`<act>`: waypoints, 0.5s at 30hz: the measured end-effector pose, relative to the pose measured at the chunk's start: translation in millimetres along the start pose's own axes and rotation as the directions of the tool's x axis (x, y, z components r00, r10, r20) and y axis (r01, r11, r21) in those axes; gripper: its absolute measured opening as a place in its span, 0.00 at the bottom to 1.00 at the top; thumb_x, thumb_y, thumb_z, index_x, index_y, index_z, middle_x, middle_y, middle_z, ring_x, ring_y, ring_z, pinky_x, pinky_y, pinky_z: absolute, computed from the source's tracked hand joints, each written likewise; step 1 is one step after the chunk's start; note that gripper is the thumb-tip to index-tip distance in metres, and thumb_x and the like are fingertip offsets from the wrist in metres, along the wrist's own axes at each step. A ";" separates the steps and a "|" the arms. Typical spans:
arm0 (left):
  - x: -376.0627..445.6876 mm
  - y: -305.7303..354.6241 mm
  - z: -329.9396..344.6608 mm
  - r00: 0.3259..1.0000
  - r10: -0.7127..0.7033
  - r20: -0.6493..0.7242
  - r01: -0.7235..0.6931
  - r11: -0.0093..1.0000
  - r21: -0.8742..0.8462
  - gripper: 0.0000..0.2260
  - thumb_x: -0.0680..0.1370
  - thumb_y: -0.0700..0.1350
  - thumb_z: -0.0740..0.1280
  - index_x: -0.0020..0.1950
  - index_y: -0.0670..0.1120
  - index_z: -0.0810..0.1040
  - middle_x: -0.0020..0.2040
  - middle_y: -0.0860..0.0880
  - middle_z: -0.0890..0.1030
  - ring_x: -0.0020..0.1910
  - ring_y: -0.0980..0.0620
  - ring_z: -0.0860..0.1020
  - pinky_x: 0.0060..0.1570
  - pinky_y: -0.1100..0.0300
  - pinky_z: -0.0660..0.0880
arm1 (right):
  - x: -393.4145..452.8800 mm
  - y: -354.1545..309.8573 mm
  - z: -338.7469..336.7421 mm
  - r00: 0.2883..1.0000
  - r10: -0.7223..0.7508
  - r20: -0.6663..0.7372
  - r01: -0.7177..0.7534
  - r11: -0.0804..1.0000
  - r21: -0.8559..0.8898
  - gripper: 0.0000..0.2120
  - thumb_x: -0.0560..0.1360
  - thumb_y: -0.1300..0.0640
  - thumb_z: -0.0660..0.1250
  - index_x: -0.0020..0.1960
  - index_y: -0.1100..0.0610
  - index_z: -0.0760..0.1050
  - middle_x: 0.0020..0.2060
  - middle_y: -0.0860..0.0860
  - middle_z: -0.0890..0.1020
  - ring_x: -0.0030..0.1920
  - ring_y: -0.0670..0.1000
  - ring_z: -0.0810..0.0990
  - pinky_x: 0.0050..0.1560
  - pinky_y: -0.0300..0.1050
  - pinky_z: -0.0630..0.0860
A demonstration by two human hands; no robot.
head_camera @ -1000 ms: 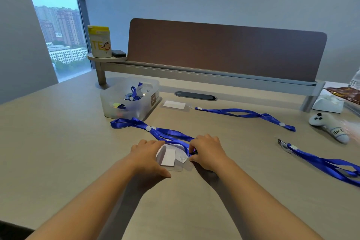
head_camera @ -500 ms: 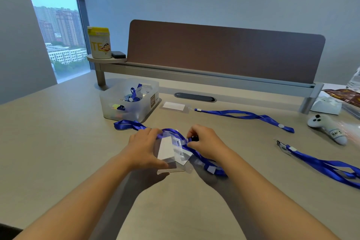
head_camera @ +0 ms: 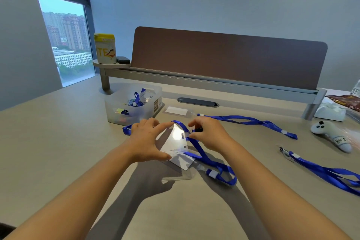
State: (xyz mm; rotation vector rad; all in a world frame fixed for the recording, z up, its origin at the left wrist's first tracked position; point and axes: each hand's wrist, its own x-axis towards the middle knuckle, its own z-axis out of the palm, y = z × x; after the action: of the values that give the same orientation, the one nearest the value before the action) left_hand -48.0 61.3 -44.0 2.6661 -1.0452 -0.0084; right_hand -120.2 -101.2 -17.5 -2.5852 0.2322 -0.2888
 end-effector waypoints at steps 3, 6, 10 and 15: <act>-1.8 1.6 -10.4 0.997 0.000 0.079 -0.002 1.000 0.021 0.41 0.58 0.62 0.63 0.70 0.61 0.55 0.68 0.49 0.64 0.67 0.48 0.59 0.68 0.48 0.58 | -1.2 2.3 2.1 0.992 0.043 0.123 -0.052 0.996 0.072 0.14 0.74 0.60 0.65 0.59 0.60 0.75 0.57 0.57 0.79 0.51 0.52 0.75 0.52 0.43 0.73; -2.8 -1.3 -15.7 0.993 -0.010 0.114 0.002 0.998 0.067 0.38 0.64 0.61 0.68 0.70 0.61 0.55 0.67 0.48 0.64 0.66 0.48 0.60 0.68 0.48 0.59 | -1.9 -0.8 6.0 0.974 0.056 0.218 -0.089 0.985 0.146 0.10 0.75 0.61 0.64 0.55 0.61 0.75 0.49 0.57 0.79 0.46 0.51 0.74 0.50 0.43 0.72; -9.4 -7.7 -15.1 0.991 -0.047 0.126 0.035 0.994 0.100 0.39 0.67 0.58 0.70 0.70 0.64 0.49 0.63 0.46 0.64 0.63 0.47 0.61 0.65 0.50 0.62 | -0.4 -6.3 9.4 0.969 0.030 0.245 -0.088 0.970 0.228 0.13 0.74 0.61 0.65 0.58 0.58 0.72 0.45 0.51 0.73 0.48 0.50 0.72 0.47 0.42 0.70; -15.2 -13.8 -9.5 0.983 -0.106 0.149 0.090 0.990 0.106 0.40 0.64 0.64 0.68 0.69 0.66 0.48 0.66 0.44 0.64 0.65 0.45 0.61 0.65 0.48 0.62 | 0.0 -12.9 16.8 0.975 -0.026 0.221 -0.033 0.966 0.257 0.24 0.72 0.63 0.67 0.66 0.53 0.66 0.47 0.55 0.75 0.48 0.50 0.74 0.49 0.40 0.73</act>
State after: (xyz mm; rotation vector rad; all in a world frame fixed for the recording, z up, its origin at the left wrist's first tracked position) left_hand -49.1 83.5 -39.9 2.8427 -0.9814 -0.1914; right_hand -114.6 -82.1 -24.9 -2.3323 0.1090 -0.0229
